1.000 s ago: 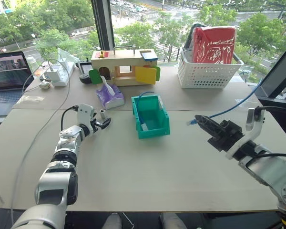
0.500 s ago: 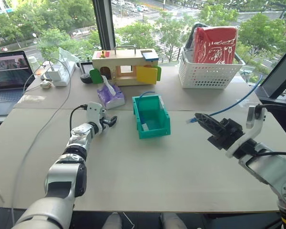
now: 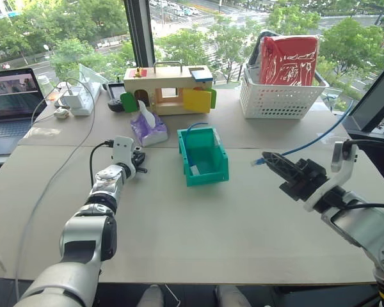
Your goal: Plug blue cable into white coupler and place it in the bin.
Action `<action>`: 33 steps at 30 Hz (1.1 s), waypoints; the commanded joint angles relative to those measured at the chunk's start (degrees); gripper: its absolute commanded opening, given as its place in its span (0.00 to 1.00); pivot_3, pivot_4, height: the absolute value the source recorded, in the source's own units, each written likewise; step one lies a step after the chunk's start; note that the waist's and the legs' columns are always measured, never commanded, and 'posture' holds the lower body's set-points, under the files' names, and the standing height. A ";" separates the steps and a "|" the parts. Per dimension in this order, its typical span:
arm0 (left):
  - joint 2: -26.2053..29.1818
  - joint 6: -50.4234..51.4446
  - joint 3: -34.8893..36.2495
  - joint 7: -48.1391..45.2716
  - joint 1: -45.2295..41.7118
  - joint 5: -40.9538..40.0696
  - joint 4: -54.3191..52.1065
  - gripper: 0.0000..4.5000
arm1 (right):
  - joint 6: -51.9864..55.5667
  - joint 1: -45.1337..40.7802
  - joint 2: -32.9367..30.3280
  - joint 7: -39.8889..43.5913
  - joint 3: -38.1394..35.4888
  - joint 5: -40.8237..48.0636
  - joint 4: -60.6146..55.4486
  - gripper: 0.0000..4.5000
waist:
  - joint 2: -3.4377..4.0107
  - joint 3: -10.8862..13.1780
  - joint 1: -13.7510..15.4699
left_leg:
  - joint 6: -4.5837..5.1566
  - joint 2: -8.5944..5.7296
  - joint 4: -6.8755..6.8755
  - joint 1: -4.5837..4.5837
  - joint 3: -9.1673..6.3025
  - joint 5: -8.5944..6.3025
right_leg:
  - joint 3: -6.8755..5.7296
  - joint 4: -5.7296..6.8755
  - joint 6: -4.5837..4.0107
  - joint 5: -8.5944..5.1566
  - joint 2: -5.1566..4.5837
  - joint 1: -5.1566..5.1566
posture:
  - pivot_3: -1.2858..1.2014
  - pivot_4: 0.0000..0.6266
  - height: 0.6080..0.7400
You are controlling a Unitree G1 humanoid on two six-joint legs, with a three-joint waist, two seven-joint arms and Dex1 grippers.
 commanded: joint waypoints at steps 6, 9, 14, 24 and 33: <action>6.70 -3.58 -2.35 -31.85 4.72 -2.77 -13.95 0.15 | 3.22 -0.31 -3.35 5.64 -2.04 -0.44 0.93 0.00 | 0.02 -0.01 -0.31 | 0.00 0.01 -0.04 0.02 0.00 0.01 | 0.00 0.00 -0.01 0.00 0.00 0.00 | 0.52 0.24 1.00; 8.80 2.09 -3.97 -41.11 10.39 -5.73 -25.33 0.15 | 4.92 -1.52 -4.20 7.64 -0.52 -1.61 2.42 0.00 | 0.02 -0.01 -0.45 | 0.00 0.04 -0.11 0.09 0.01 0.01 | 0.02 0.02 -0.03 0.01 0.00 0.01 | 0.52 0.24 1.00; 10.45 14.74 -9.25 -47.55 22.84 -9.98 -51.53 0.15 | 8.31 -2.80 -5.30 12.19 1.32 -5.75 4.11 0.00 | 0.02 -0.01 -0.07 | 0.01 0.07 -0.10 0.07 0.01 0.02 | 0.02 0.01 -0.04 0.01 0.01 0.00 | 0.52 0.24 1.00; 7.66 28.40 -19.20 -43.62 30.67 -11.97 -75.62 0.15 | 11.47 0.96 -7.99 14.92 -2.02 -9.47 2.75 0.00 | 0.02 -0.01 0.59 | 0.01 0.07 0.00 0.05 0.00 0.02 | -0.01 -0.01 -0.04 0.01 0.00 0.03 | 0.52 0.24 1.00; -3.01 33.65 -27.85 -30.49 27.10 -5.50 -75.30 0.15 | 8.97 10.09 -7.48 9.24 -7.50 -9.37 -4.30 0.00 | 0.00 -0.01 0.98 | 0.01 0.03 0.09 0.00 0.01 0.02 | 0.00 -0.04 -0.01 0.00 0.00 0.07 | 0.52 0.24 1.00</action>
